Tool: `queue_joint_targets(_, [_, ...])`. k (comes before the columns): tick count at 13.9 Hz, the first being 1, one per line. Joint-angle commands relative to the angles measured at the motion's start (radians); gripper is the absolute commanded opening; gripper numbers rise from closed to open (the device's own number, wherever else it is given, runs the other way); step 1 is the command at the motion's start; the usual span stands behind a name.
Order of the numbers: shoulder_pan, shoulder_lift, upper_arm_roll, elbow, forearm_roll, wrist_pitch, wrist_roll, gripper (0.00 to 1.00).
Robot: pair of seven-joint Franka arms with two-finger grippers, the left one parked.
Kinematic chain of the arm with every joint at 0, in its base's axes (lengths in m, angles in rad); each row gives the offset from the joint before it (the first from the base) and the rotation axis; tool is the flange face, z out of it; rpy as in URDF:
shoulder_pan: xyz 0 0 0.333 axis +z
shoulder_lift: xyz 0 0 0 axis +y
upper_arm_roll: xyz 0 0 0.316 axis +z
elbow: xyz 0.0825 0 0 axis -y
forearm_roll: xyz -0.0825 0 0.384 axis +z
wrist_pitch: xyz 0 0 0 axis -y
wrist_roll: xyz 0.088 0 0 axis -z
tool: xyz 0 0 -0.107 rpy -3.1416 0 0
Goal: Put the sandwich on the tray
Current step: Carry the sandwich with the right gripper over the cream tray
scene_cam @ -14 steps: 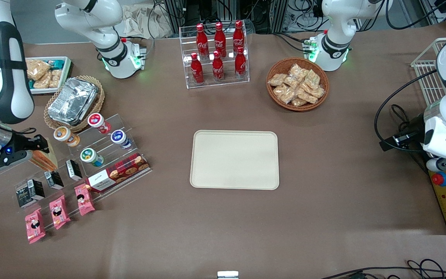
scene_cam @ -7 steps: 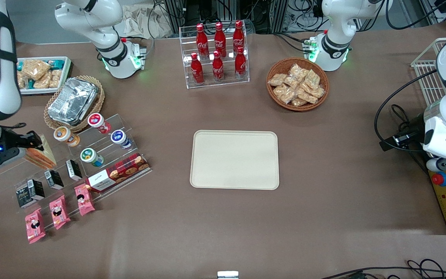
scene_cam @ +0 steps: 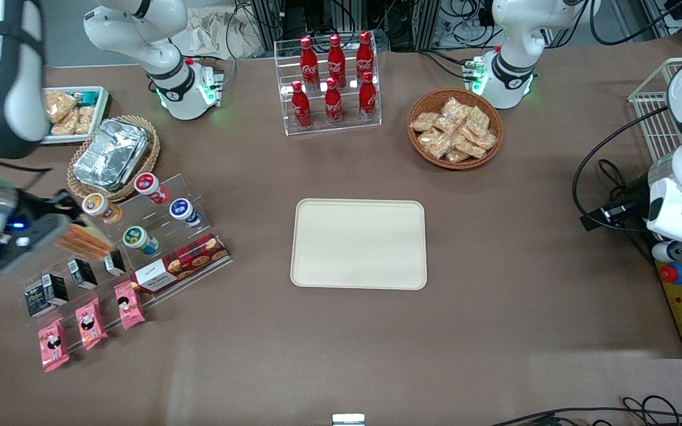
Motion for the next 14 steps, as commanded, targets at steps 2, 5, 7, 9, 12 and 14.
queue_joint_targets(2, [0.111, 0.067, 0.086, 0.071, 0.01, 0.043, 0.063, 0.48])
queue_joint_targets(5, [0.156, 0.119, 0.187, 0.073, 0.011, 0.177, 0.069, 0.48])
queue_joint_targets(7, [0.158, 0.167, 0.268, 0.073, 0.011, 0.282, 0.071, 0.48])
queue_joint_targets(9, [0.162, 0.224, 0.342, 0.076, 0.01, 0.394, 0.072, 0.47])
queue_joint_targets(12, [0.219, 0.328, 0.367, 0.097, 0.008, 0.517, 0.074, 0.47])
queue_joint_targets(14, [0.26, 0.392, 0.364, 0.103, -0.002, 0.589, 0.075, 0.47])
